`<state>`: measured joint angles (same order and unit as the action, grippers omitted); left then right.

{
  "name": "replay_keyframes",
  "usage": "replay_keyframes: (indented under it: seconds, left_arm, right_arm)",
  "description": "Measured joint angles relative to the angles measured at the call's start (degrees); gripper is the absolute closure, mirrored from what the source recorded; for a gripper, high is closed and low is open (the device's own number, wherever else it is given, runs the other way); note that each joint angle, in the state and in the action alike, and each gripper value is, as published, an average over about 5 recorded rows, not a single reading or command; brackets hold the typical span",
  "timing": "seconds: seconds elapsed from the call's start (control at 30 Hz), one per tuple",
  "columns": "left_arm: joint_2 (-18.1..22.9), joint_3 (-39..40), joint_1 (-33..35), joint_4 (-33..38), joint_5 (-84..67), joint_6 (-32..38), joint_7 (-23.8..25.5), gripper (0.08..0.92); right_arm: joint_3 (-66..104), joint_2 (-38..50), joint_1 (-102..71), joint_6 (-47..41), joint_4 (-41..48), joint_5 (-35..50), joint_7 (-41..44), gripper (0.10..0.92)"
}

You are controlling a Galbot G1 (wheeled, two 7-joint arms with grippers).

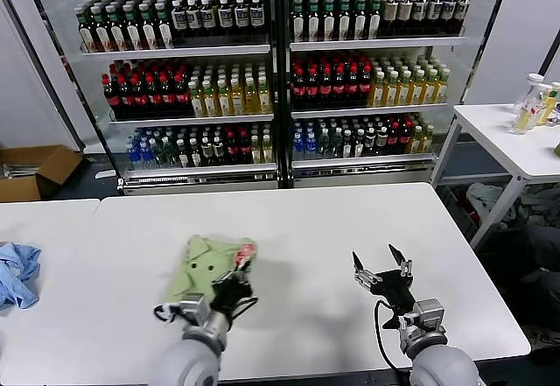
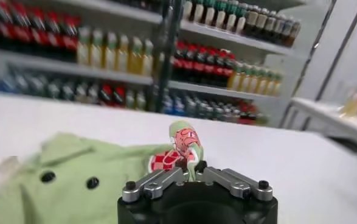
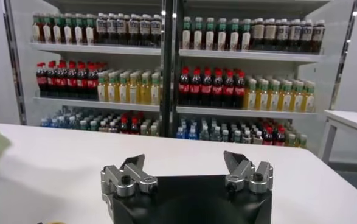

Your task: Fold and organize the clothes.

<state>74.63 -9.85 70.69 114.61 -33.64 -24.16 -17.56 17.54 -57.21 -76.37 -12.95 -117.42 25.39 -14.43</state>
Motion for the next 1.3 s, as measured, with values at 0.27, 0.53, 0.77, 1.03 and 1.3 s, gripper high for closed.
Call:
replay_keyframes:
  seconds: [0.27, 0.53, 0.77, 1.03, 1.3]
  left_arm:
    - [4.43, 2.47, -6.8, -7.27, -11.79, 1.48, -0.94, 0.896]
    - [7.11, 4.64, -11.57, -13.96, -14.32, 4.0, 1.14, 0.764]
    - [6.97, 6.12, -12.17, -15.72, -7.34, 7.93, 5.26, 0.565]
    - [5.33, 3.74, -8.99, -11.13, -0.89, 10.06, 8.27, 0.331]
    - [1.47, -3.71, -3.2, -4.83, 2.34, 11.8, 8.52, 0.182]
  right_arm:
    - [-0.06, 0.36, 0.59, 0.32, 0.54, 0.09, 0.27, 0.203]
    - [-0.62, 0.51, 1.37, 0.4, 0.92, 0.11, 0.61, 0.203]
    - [-1.6, 0.43, 2.42, 0.29, 1.09, 0.4, 0.9, 0.202]
    - [-3.9, -0.62, 4.59, -0.52, 2.33, 1.9, -0.07, 0.202]
    - [-8.95, -3.71, 9.29, -2.75, 5.6, 5.37, -2.29, 0.203]
